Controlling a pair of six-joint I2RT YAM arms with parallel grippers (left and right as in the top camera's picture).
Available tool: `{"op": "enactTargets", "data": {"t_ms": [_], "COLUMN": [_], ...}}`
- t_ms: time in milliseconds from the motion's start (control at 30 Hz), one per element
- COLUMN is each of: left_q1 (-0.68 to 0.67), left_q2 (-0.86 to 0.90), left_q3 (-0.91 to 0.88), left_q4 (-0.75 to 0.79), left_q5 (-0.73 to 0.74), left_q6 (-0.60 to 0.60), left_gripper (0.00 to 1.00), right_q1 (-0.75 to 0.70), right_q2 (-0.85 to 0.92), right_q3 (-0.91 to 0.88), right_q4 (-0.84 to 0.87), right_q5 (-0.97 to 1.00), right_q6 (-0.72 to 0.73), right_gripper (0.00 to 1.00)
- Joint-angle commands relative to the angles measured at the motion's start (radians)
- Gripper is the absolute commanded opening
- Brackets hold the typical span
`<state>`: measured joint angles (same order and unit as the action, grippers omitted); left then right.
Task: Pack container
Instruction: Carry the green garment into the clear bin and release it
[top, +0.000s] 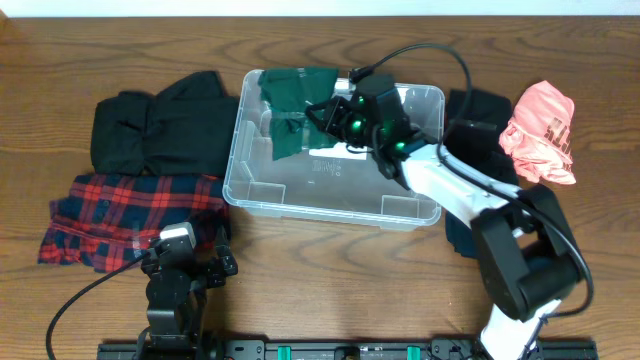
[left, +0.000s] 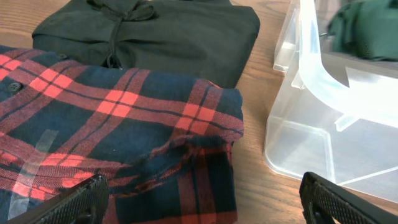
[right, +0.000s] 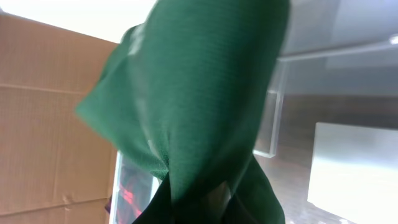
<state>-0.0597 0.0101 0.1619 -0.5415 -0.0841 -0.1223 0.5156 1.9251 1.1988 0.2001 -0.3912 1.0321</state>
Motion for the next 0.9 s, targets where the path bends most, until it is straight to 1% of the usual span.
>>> {"op": "enactTargets", "data": {"t_ms": [0, 133, 200, 267, 333, 367, 433, 467, 533, 600, 633, 667, 767, 833, 867], "left_q1": [0.005, 0.005, 0.005, 0.005, 0.005, 0.005, 0.005, 0.005, 0.005, 0.005, 0.005, 0.005, 0.005, 0.005, 0.005], "left_q2": [-0.007, -0.007, -0.007, -0.007, -0.007, -0.007, -0.007, -0.007, -0.007, -0.007, -0.007, -0.007, -0.007, -0.007, -0.007], "left_q3": [-0.015, -0.015, -0.015, -0.015, -0.015, -0.015, -0.015, -0.015, -0.015, -0.015, -0.015, -0.015, -0.015, -0.015, -0.015], "left_q4": [0.002, 0.002, 0.002, 0.002, 0.002, 0.002, 0.002, 0.002, 0.002, 0.002, 0.002, 0.002, 0.002, 0.002, 0.002], "left_q5": [-0.002, -0.002, -0.002, -0.002, -0.002, -0.002, -0.002, -0.002, -0.002, -0.002, -0.002, -0.002, -0.002, -0.002, -0.002], "left_q6": [0.013, 0.013, 0.013, 0.013, 0.013, 0.013, 0.013, 0.013, 0.013, 0.014, 0.013, 0.013, 0.013, 0.013, 0.013], "left_gripper": [0.98, 0.98, 0.98, 0.98, 0.98, 0.98, 0.98, 0.98, 0.98, 0.98, 0.98, 0.98, 0.98, 0.98, 0.98], "right_q1": [0.031, 0.050, 0.063, 0.071, 0.073, 0.073, 0.073, 0.069, 0.061, 0.047, 0.037, 0.024, -0.012, -0.042, -0.062], "right_q2": [0.044, 0.089, 0.089, 0.089, 0.089, 0.089, 0.089, 0.089, 0.076, 0.044, 0.018, -0.018, -0.128, -0.229, -0.285], "right_q3": [0.035, 0.035, 0.035, 0.035, 0.035, 0.035, 0.035, 0.035, 0.035, 0.035, 0.035, 0.035, 0.035, 0.035, 0.035], "right_q4": [0.011, 0.025, 0.024, 0.024, 0.009, -0.010, -0.021, -0.021, -0.021, -0.038, -0.061, -0.090, -0.200, -0.324, -0.399], "right_q5": [-0.006, -0.023, -0.025, -0.024, -0.023, -0.013, -0.005, -0.006, -0.006, 0.000, 0.008, 0.017, 0.045, 0.100, 0.141], "right_q6": [0.143, 0.197, 0.197, 0.198, 0.198, 0.196, 0.166, 0.136, 0.061, -0.036, -0.098, -0.162, -0.309, -0.403, -0.448], "right_gripper": [0.02, 0.02, 0.02, 0.10, 0.11, 0.15, 0.28, 0.35, 0.42, 0.55, 0.59, 0.62, 0.66, 0.72, 0.73]}}
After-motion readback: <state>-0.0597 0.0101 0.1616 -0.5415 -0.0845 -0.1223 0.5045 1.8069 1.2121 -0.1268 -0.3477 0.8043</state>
